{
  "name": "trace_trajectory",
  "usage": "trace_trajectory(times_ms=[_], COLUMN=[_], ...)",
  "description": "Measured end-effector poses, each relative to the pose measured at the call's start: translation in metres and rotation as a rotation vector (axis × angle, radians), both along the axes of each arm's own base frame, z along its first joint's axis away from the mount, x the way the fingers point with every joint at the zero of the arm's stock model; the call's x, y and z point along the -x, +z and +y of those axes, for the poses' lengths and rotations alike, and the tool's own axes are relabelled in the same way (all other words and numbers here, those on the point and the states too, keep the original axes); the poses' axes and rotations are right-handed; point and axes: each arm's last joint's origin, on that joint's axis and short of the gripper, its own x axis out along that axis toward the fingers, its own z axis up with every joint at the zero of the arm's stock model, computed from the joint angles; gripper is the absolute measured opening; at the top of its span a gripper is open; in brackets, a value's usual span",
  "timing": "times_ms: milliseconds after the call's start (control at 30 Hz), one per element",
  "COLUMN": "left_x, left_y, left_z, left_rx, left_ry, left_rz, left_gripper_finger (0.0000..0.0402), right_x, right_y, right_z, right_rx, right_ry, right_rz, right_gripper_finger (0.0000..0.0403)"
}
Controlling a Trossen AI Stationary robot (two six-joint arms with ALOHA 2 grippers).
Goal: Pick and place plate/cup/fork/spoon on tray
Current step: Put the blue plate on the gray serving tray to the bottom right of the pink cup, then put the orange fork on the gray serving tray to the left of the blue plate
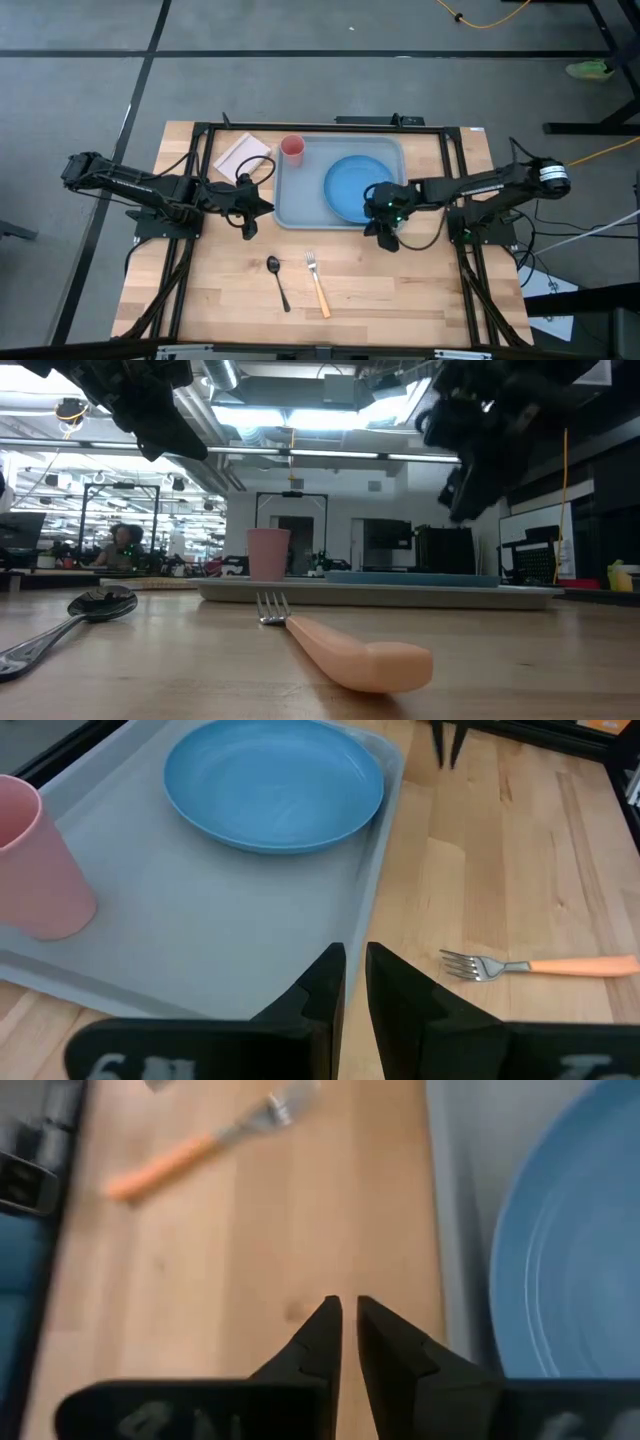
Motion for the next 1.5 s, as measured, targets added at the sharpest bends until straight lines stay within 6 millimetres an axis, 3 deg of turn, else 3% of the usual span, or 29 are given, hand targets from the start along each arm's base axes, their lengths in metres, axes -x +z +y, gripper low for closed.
trace_trajectory(times_ms=[400, 1000, 1133, 1300, 1500], left_x=[0.000, 0.000, 0.000, 0.000, 0.000], left_y=[0.000, 0.000, 0.000, 0.000, 0.000], left_z=[0.000, 0.000, 0.000, 0.000, 0.000], left_rx=[0.000, -0.007, -0.007, -0.007, -0.007], left_ry=[-0.001, -0.004, -0.004, -0.004, -0.004], left_rz=[0.000, 0.001, 0.001, 0.001, 0.001], left_gripper_finger=[0.0037, 0.0037, 0.0037, 0.0037, 0.0037], right_x=[-0.013, -0.016, -0.020, -0.029, -0.035], right_y=[-0.039, -0.038, -0.030, -0.006, 0.026], right_z=[-0.005, -0.023, -0.022, -0.015, 0.006], right_rx=[0.090, 0.257, 0.228, 0.085, -0.222], right_ry=[-0.004, -0.081, -0.066, -0.078, -0.173], right_rz=[0.124, 0.090, 0.097, 0.162, 0.303], right_gripper_finger=[0.0041, 0.0041, 0.0041, 0.0041, 0.0041])
